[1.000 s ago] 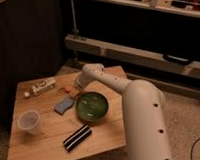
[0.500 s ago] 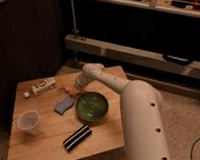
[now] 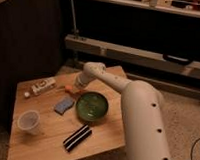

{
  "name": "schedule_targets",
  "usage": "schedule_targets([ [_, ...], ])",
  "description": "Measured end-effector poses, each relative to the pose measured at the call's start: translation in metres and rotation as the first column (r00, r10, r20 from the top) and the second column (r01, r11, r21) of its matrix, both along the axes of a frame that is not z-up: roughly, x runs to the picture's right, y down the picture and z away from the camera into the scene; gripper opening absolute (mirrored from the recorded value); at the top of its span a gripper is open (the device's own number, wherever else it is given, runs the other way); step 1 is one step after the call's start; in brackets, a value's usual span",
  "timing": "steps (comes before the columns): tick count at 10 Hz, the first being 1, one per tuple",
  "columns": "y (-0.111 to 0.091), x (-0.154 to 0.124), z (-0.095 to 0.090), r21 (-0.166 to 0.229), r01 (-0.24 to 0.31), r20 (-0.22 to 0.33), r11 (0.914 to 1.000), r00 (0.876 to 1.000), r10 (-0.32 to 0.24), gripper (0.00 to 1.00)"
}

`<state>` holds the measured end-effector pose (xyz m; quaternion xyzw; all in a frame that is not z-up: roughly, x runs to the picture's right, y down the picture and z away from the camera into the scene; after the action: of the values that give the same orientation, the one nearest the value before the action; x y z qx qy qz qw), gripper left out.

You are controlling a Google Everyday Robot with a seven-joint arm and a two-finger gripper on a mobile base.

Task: Place the pepper in the ceramic bowl

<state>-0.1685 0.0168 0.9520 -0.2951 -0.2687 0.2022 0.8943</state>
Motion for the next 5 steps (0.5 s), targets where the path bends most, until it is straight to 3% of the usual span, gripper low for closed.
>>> schedule_targets([
  [2, -0.028, -0.001, -0.024, 0.034, -0.013, 0.031, 0.9993, 0.999, 0.012, 0.00],
  [5, -0.079, 0.007, -0.075, 0.088, -0.024, 0.077, 0.9958, 0.997, 0.018, 0.00],
])
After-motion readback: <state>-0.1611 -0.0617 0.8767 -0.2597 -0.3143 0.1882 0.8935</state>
